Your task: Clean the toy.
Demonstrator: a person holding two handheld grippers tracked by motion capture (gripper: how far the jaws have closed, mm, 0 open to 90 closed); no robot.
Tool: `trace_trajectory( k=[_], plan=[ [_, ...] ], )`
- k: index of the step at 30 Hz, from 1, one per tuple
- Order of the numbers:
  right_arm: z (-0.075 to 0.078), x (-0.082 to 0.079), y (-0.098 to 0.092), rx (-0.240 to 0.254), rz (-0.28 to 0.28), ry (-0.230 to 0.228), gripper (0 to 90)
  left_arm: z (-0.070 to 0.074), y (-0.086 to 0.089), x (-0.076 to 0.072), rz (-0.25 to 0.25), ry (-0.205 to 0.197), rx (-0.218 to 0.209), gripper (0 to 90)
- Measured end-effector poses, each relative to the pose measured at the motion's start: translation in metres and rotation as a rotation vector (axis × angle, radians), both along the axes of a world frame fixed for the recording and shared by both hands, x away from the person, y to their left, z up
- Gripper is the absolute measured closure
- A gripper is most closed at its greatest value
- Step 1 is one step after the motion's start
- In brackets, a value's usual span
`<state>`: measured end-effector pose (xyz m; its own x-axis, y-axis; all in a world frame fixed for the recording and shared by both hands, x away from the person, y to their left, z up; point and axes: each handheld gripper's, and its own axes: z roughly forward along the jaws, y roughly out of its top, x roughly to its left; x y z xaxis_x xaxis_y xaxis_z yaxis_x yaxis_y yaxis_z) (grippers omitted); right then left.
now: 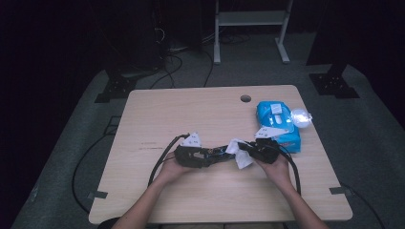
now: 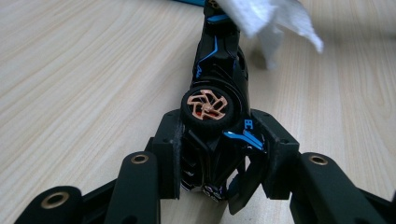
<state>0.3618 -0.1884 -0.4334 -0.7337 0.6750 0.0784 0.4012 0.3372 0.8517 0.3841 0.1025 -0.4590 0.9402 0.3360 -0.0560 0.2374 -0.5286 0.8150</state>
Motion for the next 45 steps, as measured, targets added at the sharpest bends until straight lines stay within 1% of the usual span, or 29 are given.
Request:
trace_trajectory(
  k=[2,4,6,8,11,13,16,19,22,24,28,31,33,35,37,38,39,40,41,42,43,45],
  plan=[
    [0.000,-0.001,0.005,-0.003,0.021,-0.009,86.4,0.000,0.000,0.000,0.004,0.003,-0.002,57.4],
    [0.000,-0.001,0.007,-0.007,0.025,-0.012,86.4,0.000,0.001,0.001,0.012,0.012,-0.007,57.0],
    [0.000,-0.001,0.006,0.003,0.027,-0.005,86.4,0.000,0.002,0.001,0.011,0.024,-0.022,56.2],
    [-0.001,-0.001,0.004,0.010,0.031,-0.002,86.5,0.002,0.004,0.002,0.016,0.040,-0.058,54.0],
    [-0.002,-0.002,0.003,0.017,0.035,-0.001,86.5,0.006,0.007,0.003,0.029,0.045,-0.085,53.6],
    [-0.003,-0.003,0.002,0.016,0.041,-0.002,86.5,0.007,0.009,0.004,0.037,0.050,-0.091,51.9],
    [-0.003,-0.004,0.000,0.015,0.057,0.005,86.5,0.009,0.012,0.005,0.039,0.076,-0.108,51.4],
    [-0.002,-0.005,0.001,0.008,0.062,0.002,86.5,0.008,0.011,0.005,0.036,0.079,-0.104,53.9],
    [-0.003,-0.005,0.001,0.013,0.066,0.008,86.5,0.008,0.012,0.007,0.042,0.093,-0.105,53.6],
    [-0.003,-0.006,0.001,0.007,0.072,0.003,86.5,0.007,0.012,0.007,0.046,0.099,-0.110,53.1],
    [-0.003,-0.006,0.000,0.011,0.079,0.006,86.5,0.007,0.012,0.006,0.045,0.097,-0.109,53.4],
    [-0.003,-0.006,0.000,0.014,0.081,0.010,86.5,0.008,0.011,0.005,0.038,0.085,-0.095,53.7],
    [-0.003,-0.009,0.000,-0.001,0.087,-0.002,86.6,0.008,0.011,0.004,0.029,0.094,-0.095,53.0],
    [-0.003,-0.012,0.000,-0.014,0.097,-0.007,86.6,0.008,0.010,0.003,0.030,0.092,-0.095,51.7],
    [-0.003,-0.015,0.000,-0.029,0.110,-0.007,86.6,0.008,0.011,0.004,0.031,0.105,-0.109,50.9],
    [-0.003,-0.016,0.001,-0.037,0.112,-0.003,86.6,0.008,0.012,0.004,0.029,0.112,-0.125,51.1],
    [-0.004,-0.016,0.002,-0.057,0.116,0.004,86.6,0.009,0.013,0.004,0.027,0.121,-0.133,51.3],
    [-0.006,-0.016,0.003,-0.091,0.116,0.016,86.6,0.009,0.012,0.004,0.039,0.104,-0.116,54.7],
    [-0.010,-0.015,0.005,-0.122,0.118,0.026,86.6,0.008,0.011,0.004,0.036,0.096,-0.094,54.7],
    [-0.014,-0.014,0.006,-0.133,0.121,0.036,86.6,0.006,0.011,0.004,0.027,0.104,-0.096,54.4],
    [-0.016,-0.013,0.006,-0.125,0.120,0.042,86.6,0.006,0.010,0.004,0.035,0.106,-0.099,54.2],
    [-0.011,-0.012,0.004,-0.085,0.112,0.037,86.6,0.006,0.009,0.004,0.034,0.079,-0.071,52.4]
  ],
)
